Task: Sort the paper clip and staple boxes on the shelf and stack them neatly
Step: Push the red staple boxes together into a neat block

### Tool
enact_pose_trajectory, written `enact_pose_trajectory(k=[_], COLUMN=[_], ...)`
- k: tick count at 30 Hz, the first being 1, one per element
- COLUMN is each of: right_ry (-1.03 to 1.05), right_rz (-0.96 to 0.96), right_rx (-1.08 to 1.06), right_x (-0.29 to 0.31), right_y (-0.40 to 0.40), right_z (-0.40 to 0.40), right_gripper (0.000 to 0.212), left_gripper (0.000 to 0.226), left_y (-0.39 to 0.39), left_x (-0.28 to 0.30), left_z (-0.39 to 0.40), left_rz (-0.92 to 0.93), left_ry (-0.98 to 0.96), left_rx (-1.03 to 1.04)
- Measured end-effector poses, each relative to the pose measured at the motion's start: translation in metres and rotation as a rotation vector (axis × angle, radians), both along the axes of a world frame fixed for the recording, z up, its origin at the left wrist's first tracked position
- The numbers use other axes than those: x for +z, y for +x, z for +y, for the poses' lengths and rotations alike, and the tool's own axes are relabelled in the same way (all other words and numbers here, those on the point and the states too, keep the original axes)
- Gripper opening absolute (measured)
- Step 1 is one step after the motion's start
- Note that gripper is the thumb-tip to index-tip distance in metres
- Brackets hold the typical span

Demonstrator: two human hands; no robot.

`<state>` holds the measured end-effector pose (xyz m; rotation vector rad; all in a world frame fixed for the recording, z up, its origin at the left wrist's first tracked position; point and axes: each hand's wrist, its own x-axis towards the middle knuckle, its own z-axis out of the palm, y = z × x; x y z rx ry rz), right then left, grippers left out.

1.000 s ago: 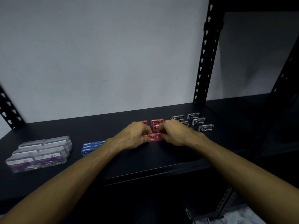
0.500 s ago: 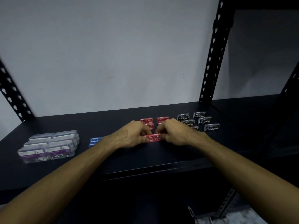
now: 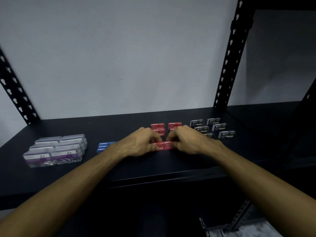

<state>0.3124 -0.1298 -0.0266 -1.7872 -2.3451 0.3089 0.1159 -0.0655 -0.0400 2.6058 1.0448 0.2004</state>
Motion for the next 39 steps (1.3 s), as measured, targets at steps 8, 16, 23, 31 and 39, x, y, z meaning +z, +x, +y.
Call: enact_pose_trajectory(k=[8, 16, 23, 31, 39], right_ry=[0.093, 0.139, 0.068, 0.050, 0.067], right_rz=[-0.002, -0.121, -0.161, -0.058, 0.003], right_rx=[-0.054, -0.168, -0.156, -0.092, -0.063], right_x=[0.008, 0.009, -0.003, -0.009, -0.012], right_y=[0.010, 0.025, 0.027, 0.022, 0.019], right_z=[0.011, 0.034, 0.044, 0.052, 0.056], right_gripper=[0.025, 0.023, 0.024, 0.022, 0.022], left_gripper=[0.036, 0.028, 0.013, 0.008, 0.014], left_y=[-0.004, 0.012, 0.032, 0.030, 0.027], left_x=[0.022, 0.027, 0.010, 0.006, 0.007], left_z=[0.006, 0.034, 0.047, 0.047, 0.044], left_rz=[-0.053, -0.041, 0.022, -0.005, -0.014], left_ry=[0.050, 0.099, 0.089, 0.070, 0.044], left_rx=[0.058, 0.092, 0.074, 0.058, 0.067])
